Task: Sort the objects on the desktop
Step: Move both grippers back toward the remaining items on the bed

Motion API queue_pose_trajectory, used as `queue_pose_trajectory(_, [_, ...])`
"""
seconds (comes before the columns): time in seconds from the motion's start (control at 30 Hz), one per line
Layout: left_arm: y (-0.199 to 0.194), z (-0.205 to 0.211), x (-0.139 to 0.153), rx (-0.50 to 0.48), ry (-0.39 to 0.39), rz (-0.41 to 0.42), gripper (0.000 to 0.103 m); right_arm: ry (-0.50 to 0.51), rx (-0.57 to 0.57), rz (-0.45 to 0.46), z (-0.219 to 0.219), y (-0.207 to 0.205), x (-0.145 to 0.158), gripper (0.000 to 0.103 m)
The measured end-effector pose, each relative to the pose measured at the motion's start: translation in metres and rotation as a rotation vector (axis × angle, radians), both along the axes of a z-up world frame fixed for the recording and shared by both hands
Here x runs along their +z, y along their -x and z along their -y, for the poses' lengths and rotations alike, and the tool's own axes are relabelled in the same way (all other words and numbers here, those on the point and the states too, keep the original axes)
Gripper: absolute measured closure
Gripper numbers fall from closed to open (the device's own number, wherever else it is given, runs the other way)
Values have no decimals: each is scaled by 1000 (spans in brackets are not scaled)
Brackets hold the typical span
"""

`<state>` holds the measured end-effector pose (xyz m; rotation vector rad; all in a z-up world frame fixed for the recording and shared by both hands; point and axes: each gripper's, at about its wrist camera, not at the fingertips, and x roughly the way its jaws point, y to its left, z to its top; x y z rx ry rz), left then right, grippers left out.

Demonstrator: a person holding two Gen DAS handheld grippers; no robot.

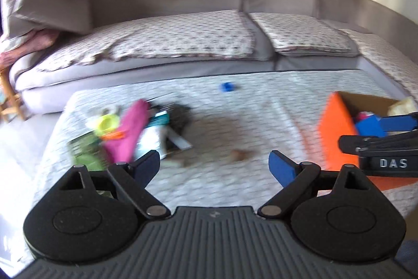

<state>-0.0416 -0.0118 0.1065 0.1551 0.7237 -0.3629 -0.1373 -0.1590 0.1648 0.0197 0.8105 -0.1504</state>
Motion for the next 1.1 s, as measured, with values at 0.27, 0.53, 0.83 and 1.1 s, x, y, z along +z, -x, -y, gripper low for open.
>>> queue_pose_trajectory(0.27, [-8,-49,-35,115,-29,-27,10,14,107,14,-81,-18,-41,26])
queue_pose_trajectory(0.53, [-26,-85,-69,203,-32,-53,10,18,155,-43,-119,-38,-86,25])
queue_pose_trajectory(0.83, [-34,-108,-97,270,-22,-41,10,16,169,-54,-133,-60,-123,25])
queue_pose_trajectory(1.1, [-40,-111,-108,290,-32,-12,10,-9,185,-30,-138,-73,-147,22])
